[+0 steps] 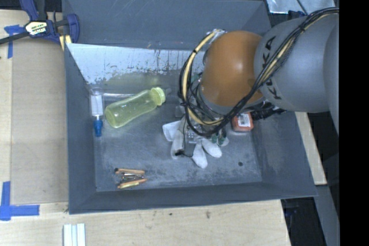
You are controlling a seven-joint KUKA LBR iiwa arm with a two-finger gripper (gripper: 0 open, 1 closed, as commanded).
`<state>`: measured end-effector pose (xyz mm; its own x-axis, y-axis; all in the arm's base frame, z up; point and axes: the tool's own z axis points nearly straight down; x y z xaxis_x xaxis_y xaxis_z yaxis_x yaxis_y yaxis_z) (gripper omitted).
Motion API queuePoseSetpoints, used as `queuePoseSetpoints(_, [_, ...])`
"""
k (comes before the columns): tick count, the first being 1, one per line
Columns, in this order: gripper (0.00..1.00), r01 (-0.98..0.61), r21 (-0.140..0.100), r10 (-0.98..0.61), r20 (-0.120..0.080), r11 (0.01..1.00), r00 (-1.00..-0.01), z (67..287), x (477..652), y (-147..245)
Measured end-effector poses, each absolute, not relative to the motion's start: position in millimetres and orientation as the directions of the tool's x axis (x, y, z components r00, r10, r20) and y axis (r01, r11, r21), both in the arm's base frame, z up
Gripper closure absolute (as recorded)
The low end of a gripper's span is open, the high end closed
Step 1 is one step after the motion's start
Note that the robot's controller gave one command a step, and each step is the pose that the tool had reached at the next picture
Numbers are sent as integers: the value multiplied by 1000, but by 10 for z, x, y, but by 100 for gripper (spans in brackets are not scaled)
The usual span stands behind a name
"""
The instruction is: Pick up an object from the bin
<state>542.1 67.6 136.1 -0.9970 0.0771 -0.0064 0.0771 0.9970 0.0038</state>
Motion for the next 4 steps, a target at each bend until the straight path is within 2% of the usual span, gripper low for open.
queuePoseSetpoints(1, [0,221,2,221,-7,975,-975,901,5655,497])
queuePoseSetpoints(2, [0,199,3,199,0,980,-980,578,5714,465])
queuePoseSetpoints(3, [100,282,3,282,-1,959,-959,722,5567,583])
queuePoseSetpoints(4, [100,282,3,282,-1,959,-959,723,5567,583])
